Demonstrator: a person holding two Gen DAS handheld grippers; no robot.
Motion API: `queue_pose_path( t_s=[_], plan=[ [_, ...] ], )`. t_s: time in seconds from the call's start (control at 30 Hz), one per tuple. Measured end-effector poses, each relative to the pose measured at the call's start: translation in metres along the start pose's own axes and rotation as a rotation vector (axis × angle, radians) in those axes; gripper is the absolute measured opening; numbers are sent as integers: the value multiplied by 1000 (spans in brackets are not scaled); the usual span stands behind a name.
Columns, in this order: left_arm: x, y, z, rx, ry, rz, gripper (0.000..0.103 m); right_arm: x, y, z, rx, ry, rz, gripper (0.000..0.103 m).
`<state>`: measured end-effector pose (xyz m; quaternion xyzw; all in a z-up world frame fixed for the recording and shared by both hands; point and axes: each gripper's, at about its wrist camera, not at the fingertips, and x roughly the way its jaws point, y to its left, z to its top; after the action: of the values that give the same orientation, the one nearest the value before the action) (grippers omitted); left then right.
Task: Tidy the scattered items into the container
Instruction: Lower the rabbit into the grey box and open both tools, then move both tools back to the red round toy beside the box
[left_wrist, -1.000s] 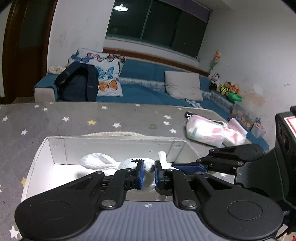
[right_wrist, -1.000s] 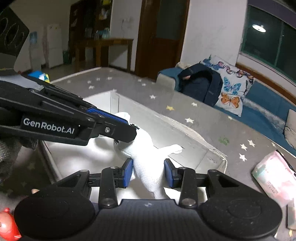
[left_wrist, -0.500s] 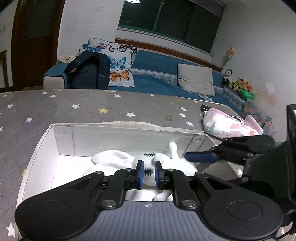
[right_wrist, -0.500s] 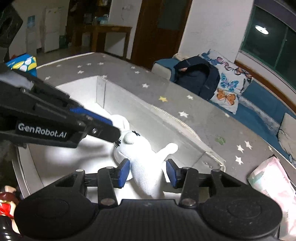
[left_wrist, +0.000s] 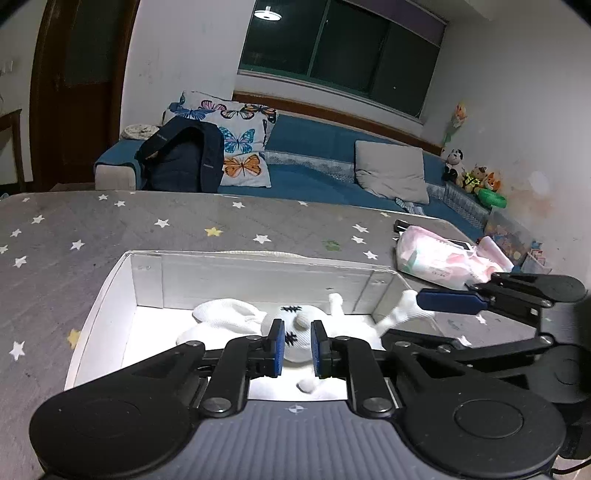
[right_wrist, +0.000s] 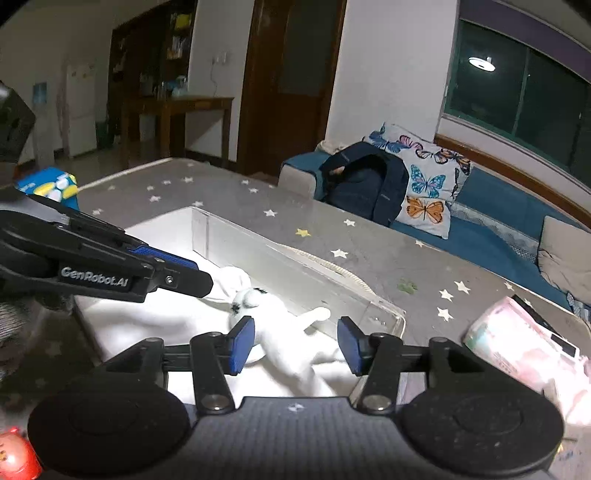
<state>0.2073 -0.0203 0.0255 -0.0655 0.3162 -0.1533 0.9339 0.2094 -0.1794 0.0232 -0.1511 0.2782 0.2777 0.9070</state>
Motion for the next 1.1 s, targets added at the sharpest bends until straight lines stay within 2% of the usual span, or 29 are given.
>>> queue_pose_path(
  t_s=[0.2, 0.3, 0.37, 0.7, 0.93, 1.1],
  plan=[
    [-30, -11, -11, 7, -26, -24, 18, -42, 13, -18, 28, -50, 19, 52],
    [-48, -15, -19, 10, -39, -30, 19, -61, 24, -29, 34, -66, 42, 58],
    [-61, -16, -25, 7, -50, -34, 19, -73, 34, -38, 23, -73, 59, 58],
    [-122, -17, -66, 24, -66, -20, 20, -114, 79, -78, -2, -62, 158, 58],
    [-149, -15, -95, 31, -6, -67, 20, -126, 113, -90, -47, -48, 256, 59],
    [-160, -13, -112, 26, 40, -97, 20, -119, 132, -96, -76, -25, 300, 59]
  ],
)
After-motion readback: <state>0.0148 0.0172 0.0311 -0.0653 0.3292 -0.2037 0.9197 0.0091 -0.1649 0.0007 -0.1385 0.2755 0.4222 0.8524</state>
